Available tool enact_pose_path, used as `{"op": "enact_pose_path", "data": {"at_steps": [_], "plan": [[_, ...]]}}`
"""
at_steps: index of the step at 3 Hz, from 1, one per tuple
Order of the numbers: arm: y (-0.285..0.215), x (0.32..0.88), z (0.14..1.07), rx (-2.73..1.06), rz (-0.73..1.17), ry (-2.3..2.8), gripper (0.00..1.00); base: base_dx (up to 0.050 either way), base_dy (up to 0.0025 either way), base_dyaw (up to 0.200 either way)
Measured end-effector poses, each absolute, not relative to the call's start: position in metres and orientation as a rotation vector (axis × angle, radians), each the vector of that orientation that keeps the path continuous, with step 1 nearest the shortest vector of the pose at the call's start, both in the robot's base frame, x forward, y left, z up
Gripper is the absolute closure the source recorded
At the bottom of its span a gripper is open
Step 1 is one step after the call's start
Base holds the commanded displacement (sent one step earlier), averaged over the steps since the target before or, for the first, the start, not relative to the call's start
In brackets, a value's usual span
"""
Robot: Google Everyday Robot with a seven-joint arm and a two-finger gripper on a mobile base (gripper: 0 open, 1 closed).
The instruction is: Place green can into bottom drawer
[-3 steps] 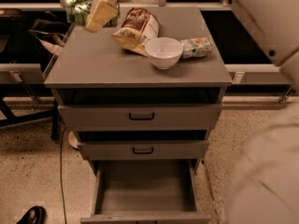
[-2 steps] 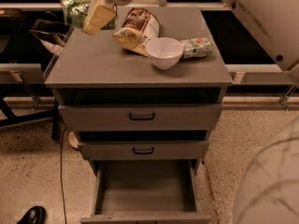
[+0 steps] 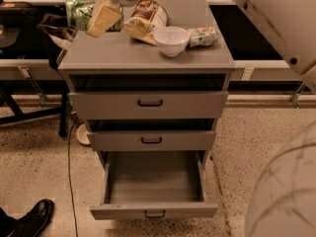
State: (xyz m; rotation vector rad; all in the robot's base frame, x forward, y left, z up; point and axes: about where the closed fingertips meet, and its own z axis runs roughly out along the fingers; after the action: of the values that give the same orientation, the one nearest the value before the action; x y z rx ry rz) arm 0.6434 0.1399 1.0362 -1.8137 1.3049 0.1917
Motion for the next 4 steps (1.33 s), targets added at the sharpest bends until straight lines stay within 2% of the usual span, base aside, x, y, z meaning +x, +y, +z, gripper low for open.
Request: {"op": "enact_pose_path", "data": {"at_steps": [2,4], "plan": [[0.142,0.637,1.048,-1.777,0.184,1.262,1.00,0.000,0.00000,0.000],[0.137,0.609,0.982,-1.531,0.393,1.246,1.00,0.000,0.00000,0.000]]}}
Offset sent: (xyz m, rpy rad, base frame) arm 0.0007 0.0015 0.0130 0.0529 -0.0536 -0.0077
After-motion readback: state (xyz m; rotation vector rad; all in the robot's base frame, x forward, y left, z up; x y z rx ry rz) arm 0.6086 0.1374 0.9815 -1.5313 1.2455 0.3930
